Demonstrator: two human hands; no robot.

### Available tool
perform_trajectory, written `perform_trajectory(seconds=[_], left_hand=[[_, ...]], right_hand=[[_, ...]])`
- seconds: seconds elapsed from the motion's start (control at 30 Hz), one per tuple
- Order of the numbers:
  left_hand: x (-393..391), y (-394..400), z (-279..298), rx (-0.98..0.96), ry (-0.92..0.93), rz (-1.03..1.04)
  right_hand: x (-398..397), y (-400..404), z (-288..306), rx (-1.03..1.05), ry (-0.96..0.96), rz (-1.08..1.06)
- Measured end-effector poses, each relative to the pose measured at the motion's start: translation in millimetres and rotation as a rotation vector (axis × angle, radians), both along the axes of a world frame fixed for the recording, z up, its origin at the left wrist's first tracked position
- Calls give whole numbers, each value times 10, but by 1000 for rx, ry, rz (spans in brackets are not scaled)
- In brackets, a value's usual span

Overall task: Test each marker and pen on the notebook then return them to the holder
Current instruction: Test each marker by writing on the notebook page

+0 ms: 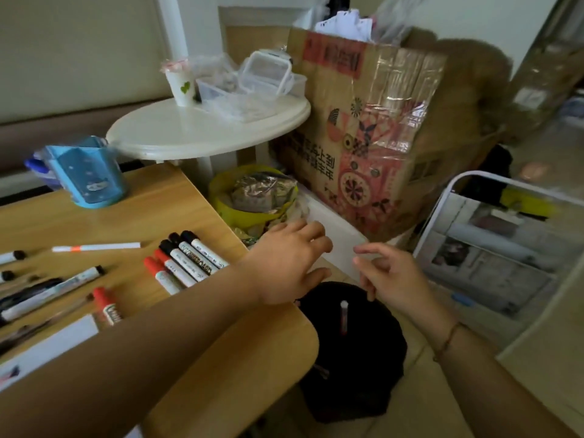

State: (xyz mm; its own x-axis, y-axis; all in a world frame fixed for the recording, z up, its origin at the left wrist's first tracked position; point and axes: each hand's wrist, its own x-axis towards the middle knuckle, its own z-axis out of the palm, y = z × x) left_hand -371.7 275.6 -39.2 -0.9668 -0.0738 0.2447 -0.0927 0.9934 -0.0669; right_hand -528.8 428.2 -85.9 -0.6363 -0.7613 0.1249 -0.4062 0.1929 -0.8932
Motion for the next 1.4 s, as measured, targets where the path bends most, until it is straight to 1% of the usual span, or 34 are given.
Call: perform_trajectory(seconds=[0.1, 0.27, 0.43, 0.53, 0.63, 0.77, 0.9, 0.97, 1.03, 1.1, 1.2, 1.27, 1.33, 1.4], left_hand=[[186, -140, 38, -11, 11, 3], [741, -343, 213, 15, 76, 144], [1790, -510, 261, 56, 123, 389], [2452, -574, 123, 84, 142, 562], [3017, -603, -21, 138, 217, 753], [3482, -593, -199, 202, 383, 948], [3699, -686, -275, 255, 520, 1033], [3763, -736, -283, 264, 595, 1046], [3798, -755, -284, 272, 648, 1041], [3809, -763, -299, 275, 668, 1042], [3807, -750, -328, 266, 684, 1036], [3795, -740, -329, 266, 698, 1036], [3790, -729, -313, 261, 726, 1040], [3779, -712, -279, 207, 738, 1041]], right_hand=[[86, -119, -11, -6, 9, -13], [400, -431, 248, -95, 42, 67], [972, -855, 575, -213, 76, 274], [1436, -1204, 739, -212, 148, 439], [1972, -1694, 851, -189, 281, 610], [2676, -2514, 874, -7, 584, 737], [3173, -3219, 715, 95, 819, 760], [3348, -3443, 623, 164, 959, 752], [3469, -3582, 551, 269, 1041, 759], [3504, -3668, 488, 317, 1029, 735], [3462, -3673, 462, 296, 992, 678], [3393, -3586, 538, 275, 931, 638], [3295, -3398, 667, 168, 815, 612], [3183, -3080, 830, 46, 696, 625]])
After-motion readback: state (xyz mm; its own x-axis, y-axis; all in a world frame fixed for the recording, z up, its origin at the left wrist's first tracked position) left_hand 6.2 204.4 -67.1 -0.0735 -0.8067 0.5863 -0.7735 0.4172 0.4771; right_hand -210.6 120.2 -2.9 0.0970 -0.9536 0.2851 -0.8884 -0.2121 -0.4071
